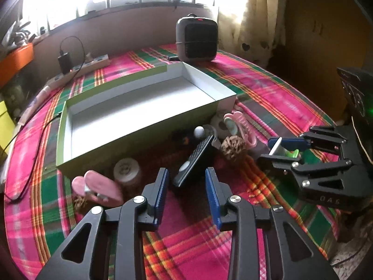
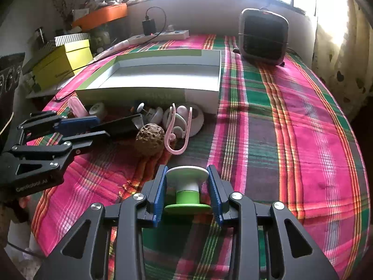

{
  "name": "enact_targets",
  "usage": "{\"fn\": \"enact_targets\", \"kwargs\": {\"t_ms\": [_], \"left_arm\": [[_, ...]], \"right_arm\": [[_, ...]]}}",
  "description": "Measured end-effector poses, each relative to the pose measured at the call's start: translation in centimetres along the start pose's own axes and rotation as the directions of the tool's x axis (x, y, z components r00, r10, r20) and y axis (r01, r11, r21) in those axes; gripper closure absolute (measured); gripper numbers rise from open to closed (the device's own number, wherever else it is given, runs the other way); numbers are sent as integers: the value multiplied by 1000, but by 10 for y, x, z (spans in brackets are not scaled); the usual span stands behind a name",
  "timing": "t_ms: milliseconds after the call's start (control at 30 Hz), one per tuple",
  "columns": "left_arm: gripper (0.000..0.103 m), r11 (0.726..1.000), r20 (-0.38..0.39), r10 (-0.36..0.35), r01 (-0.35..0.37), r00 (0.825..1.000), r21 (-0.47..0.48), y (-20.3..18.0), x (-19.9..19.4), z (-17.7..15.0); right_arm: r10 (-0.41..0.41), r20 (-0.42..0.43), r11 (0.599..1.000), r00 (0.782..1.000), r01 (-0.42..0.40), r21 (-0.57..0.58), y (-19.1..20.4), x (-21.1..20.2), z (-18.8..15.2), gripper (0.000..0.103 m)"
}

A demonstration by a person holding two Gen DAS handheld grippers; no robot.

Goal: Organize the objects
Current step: 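Move the right tool to the green-and-white spool while the left tool reaches the black flashlight, then close the right tool on the spool while the left tool grips the black flashlight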

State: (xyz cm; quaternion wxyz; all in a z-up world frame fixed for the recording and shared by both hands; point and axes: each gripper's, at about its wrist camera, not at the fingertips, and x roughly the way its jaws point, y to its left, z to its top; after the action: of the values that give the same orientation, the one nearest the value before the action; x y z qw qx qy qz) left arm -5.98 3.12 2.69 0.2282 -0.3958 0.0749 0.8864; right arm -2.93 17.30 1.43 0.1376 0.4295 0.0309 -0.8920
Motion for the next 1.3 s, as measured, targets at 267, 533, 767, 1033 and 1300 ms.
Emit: {"fn": "enact_targets", "kwargs": {"t_ms": [267,533,767,1033,1300], "left_arm": [[64,998,-40,-22,24,999,59,-7,17,8],[69,998,-54,-13,16,998,65,-9,25,12],[80,999,-37,-45,46,998,24,-7,21,13],[81,996,-22,-66,64,998,-56,2,12,8],[81,995,11,-67,68,998,-79,8,-2,12]], "right_arm": [[0,-5,1000,1000,0,-2,-3,1,1,68],[2,-12,1000,1000,-3,-7,-4,2,4,68],[20,-15,1000,1000,-20,-10,-2,2,6,68],[28,12,1000,1000,-28,-12,3,-4,12,68],[51,29,998,998,-51,-25,11,-10,21,68]]}}
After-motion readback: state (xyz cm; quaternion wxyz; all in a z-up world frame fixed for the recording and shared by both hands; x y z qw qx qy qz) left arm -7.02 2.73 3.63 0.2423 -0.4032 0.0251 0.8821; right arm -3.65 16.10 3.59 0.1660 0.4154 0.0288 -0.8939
